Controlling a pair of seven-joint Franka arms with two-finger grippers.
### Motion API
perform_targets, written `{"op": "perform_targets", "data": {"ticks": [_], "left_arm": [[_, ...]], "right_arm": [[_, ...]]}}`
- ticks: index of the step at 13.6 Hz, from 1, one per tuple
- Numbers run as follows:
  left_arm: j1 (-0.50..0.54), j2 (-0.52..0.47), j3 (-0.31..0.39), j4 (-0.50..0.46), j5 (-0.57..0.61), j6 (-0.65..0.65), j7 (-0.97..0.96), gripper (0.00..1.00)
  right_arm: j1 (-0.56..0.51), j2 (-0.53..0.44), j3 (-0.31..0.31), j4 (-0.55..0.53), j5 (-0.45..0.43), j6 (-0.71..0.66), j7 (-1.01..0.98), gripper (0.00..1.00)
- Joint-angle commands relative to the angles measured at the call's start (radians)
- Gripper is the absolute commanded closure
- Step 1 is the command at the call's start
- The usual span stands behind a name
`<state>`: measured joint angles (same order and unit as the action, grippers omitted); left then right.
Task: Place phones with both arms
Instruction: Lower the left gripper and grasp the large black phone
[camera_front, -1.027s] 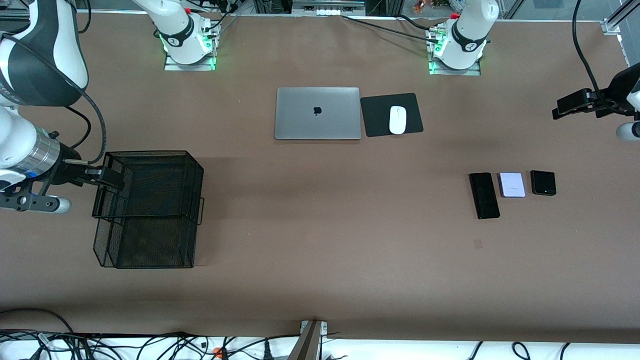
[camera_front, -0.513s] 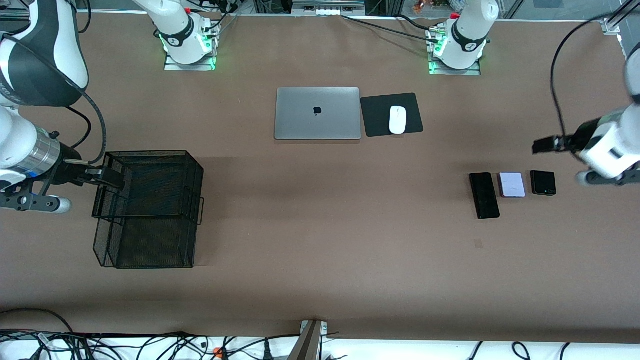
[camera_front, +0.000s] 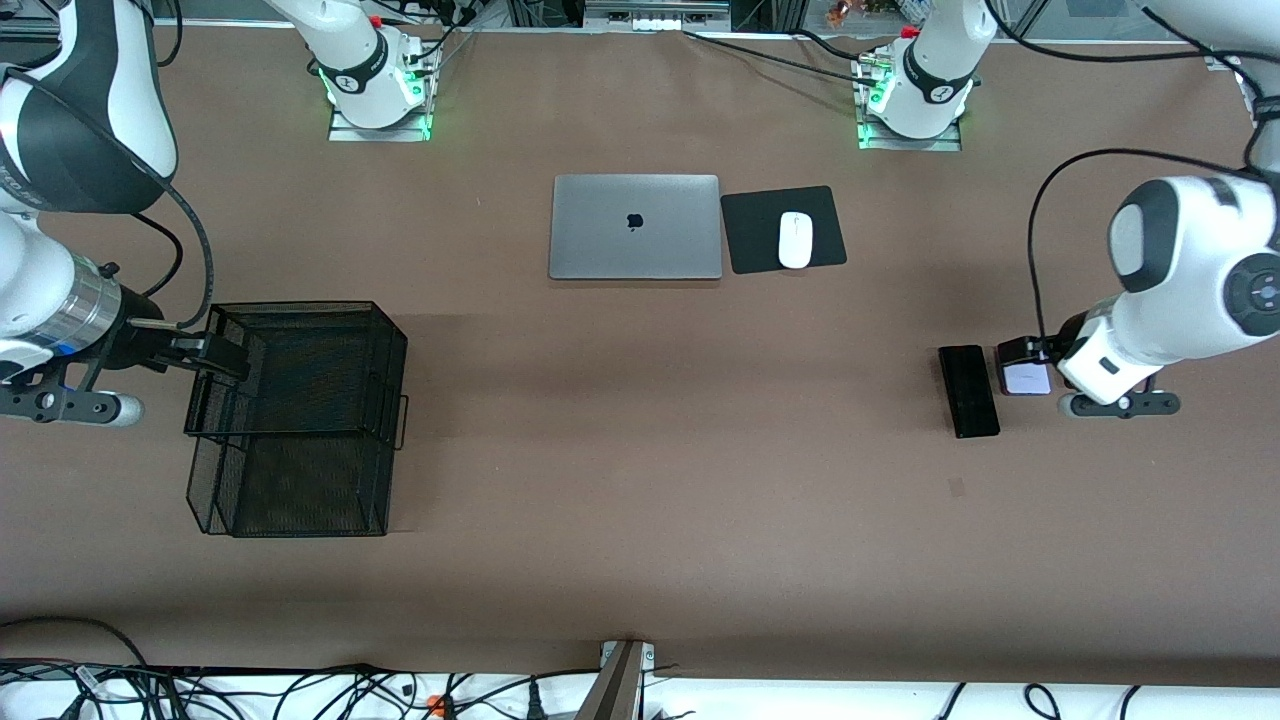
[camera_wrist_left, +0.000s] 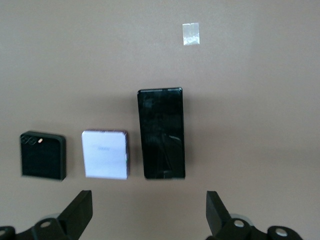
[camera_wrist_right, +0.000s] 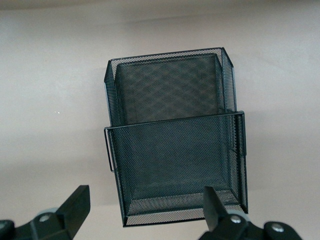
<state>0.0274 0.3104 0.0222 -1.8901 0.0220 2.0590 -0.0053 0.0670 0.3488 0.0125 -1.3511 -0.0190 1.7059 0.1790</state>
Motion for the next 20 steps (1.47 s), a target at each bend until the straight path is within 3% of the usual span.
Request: {"op": "perform_targets", "data": {"ticks": [1,4,7,13,20], "left_arm": [[-0.003,0.048,0.002,-0.049,0.021,0.136,0.019,0.0],[-0.003,0.15,0.004,-0.05,0.021,0.268,0.022,0.0],[0.0,0.188,0.004,-0.089,0.021,0.387,0.022,0.0],[0.011,0.211,0.004,-0.182,0.019,0.544,0.011,0.0],[0.0,0.207,0.002,-0.244,0.018,0.615,-0.088,0.0]], "right_arm": [[-0.004,-0.027,0.003,-0.03,0.014,0.004,0.01,0.0],[-0.004,-0.027,0.003,-0.03,0.014,0.004,0.01,0.0],[-0.004,-0.027,0.003,-0.03,0.014,0.006,0.01,0.0],[-0.004,-0.027,0.003,-0.03,0.014,0.006,0.01,0.0],[-0.004,-0.027,0.004,-0.03,0.014,0.004,0.01,0.0]]}}
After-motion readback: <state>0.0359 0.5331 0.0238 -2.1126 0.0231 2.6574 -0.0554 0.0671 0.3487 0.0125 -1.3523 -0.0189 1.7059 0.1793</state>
